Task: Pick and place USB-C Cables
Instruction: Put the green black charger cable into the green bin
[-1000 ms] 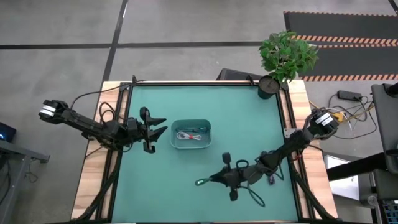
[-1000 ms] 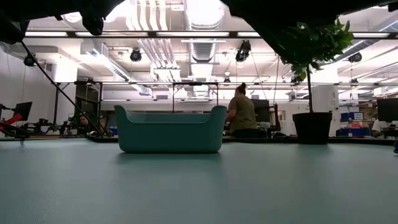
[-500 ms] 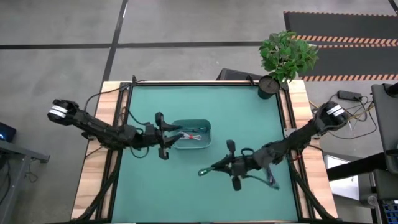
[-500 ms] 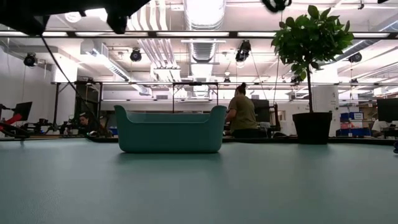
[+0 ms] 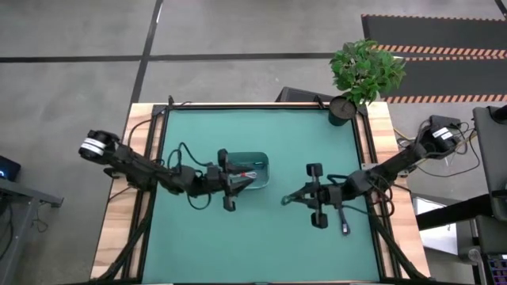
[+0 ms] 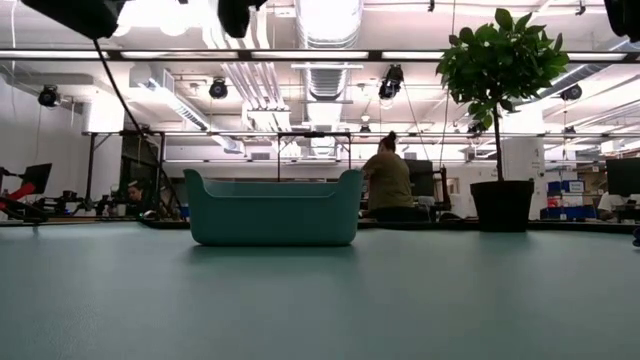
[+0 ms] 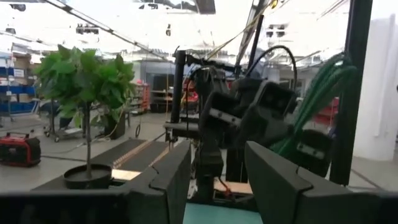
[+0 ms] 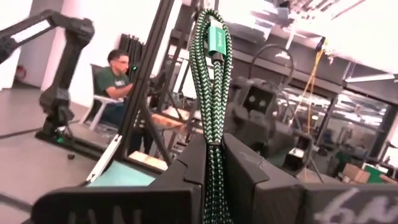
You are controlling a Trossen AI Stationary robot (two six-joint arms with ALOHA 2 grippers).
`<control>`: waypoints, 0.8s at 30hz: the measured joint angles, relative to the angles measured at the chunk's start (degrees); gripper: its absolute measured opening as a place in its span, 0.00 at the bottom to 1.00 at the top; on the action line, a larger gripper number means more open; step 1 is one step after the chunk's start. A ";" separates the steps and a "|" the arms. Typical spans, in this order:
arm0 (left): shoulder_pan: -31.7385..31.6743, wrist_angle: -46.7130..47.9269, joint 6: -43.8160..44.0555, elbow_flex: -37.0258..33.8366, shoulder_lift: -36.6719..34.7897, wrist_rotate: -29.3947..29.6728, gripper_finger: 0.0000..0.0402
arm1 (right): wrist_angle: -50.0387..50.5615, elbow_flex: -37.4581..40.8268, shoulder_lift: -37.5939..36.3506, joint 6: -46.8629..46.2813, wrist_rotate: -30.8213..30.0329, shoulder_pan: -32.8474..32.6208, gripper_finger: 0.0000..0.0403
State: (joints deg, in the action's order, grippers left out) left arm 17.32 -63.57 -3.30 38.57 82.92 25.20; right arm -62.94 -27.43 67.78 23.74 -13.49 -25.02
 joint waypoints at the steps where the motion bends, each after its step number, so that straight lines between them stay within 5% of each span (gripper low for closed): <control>1: 0.02 -0.13 -0.01 0.75 0.66 -0.01 0.34 | 0.16 0.22 -0.25 -0.19 0.00 0.20 0.06; 12: 0.93 2.07 6.01 0.62 0.48 -2.56 0.34 | 3.28 -0.04 -0.20 -0.35 0.54 0.08 0.06; 24: 1.86 1.76 10.49 0.28 0.44 -2.54 0.34 | 1.93 -0.99 -0.39 2.63 8.16 -0.23 0.06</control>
State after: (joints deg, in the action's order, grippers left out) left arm 19.18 -61.81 7.19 38.85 83.35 22.66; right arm -61.01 -28.42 67.39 26.37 -5.34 -25.26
